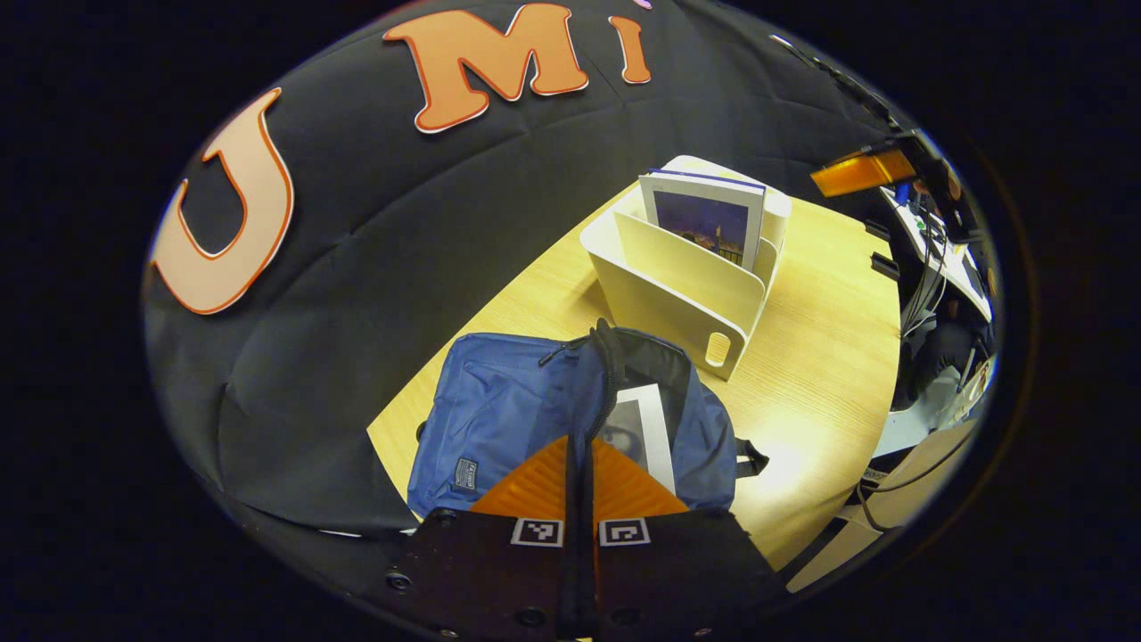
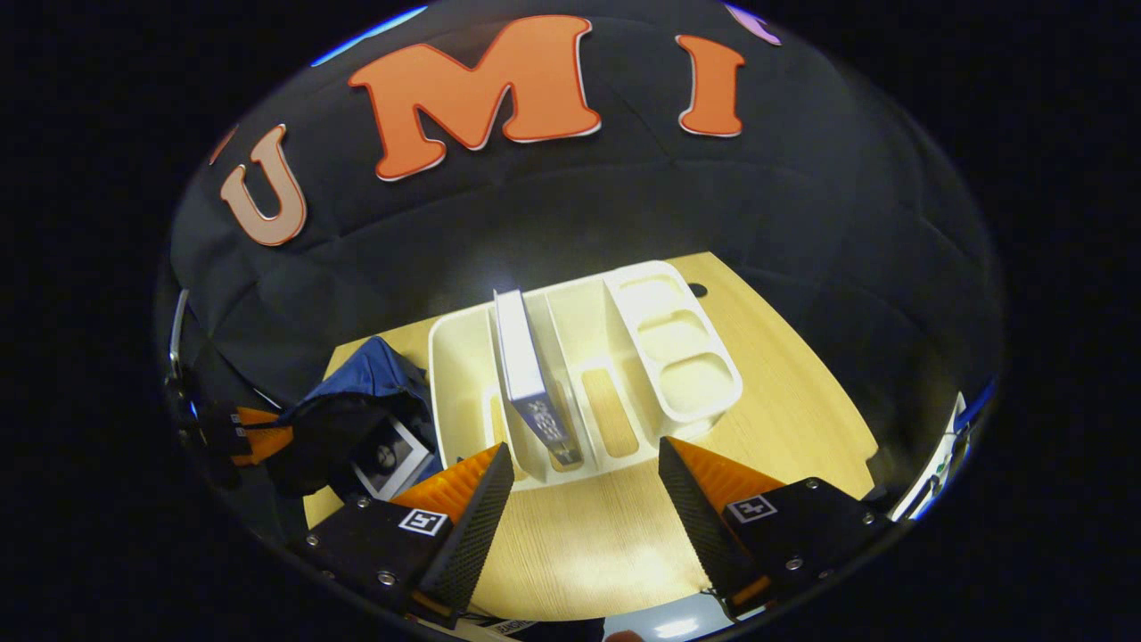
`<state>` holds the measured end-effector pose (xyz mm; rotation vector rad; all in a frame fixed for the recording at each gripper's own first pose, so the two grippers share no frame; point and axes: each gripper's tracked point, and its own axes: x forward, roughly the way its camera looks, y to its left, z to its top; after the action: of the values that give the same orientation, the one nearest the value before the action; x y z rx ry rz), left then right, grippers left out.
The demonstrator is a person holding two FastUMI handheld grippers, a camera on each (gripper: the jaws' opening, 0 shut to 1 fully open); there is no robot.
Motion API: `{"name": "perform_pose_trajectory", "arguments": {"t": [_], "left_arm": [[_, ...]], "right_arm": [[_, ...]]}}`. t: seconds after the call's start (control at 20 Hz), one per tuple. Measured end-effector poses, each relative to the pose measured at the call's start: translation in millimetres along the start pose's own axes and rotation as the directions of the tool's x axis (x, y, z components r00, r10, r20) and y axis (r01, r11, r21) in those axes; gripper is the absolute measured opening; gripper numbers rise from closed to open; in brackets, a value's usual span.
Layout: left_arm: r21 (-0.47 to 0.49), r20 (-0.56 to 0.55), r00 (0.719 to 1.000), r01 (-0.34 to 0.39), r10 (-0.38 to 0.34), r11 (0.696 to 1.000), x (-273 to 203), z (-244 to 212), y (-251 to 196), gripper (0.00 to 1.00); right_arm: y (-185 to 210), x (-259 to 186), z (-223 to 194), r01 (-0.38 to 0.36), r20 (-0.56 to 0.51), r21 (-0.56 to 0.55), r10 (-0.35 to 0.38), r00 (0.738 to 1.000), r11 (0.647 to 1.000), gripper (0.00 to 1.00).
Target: Open the schoolbag, grab two books from the bookshelf and put them into the schoolbag.
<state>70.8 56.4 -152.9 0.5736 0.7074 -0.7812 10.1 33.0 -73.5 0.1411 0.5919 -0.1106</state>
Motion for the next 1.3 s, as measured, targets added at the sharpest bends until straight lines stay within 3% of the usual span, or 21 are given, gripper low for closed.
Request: {"name": "perform_pose_trajectory", "arguments": {"t": [0.2,0.45,0.6,0.9,1.1,1.3], "left_arm": [[-0.037,-0.003,1.000,0.009,-0.009,0.999,4,-4,-2,0.00],[-0.044,-0.012,1.000,0.012,-0.012,0.999,4,-9,-1,0.00],[-0.053,-0.014,1.000,0.017,-0.017,0.998,6,-9,-1,0.00],[-0.056,-0.018,0.999,0.026,-0.027,0.998,7,-12,-1,0.01],[-0.065,-0.021,0.999,0.037,-0.039,0.997,10,-13,-3,0.01],[-0.071,-0.025,0.999,0.045,-0.047,0.996,11,-16,-3,0.01]], "right_arm": [[19,24,43,-0.014,-0.019,-0.116,0.011,1.000,0.993,0.97],[45,69,73,-0.087,-0.147,-0.199,0.058,0.987,0.976,0.98],[45,94,67,-0.096,-0.259,-0.268,0.024,0.966,0.959,0.98],[57,127,45,-0.152,-0.408,-0.299,0.018,0.913,0.942,0.98],[47,144,31,-0.132,-0.448,-0.350,-0.042,0.893,0.928,0.98],[48,150,30,-0.134,-0.483,-0.327,-0.044,0.874,0.935,1.00]]}}
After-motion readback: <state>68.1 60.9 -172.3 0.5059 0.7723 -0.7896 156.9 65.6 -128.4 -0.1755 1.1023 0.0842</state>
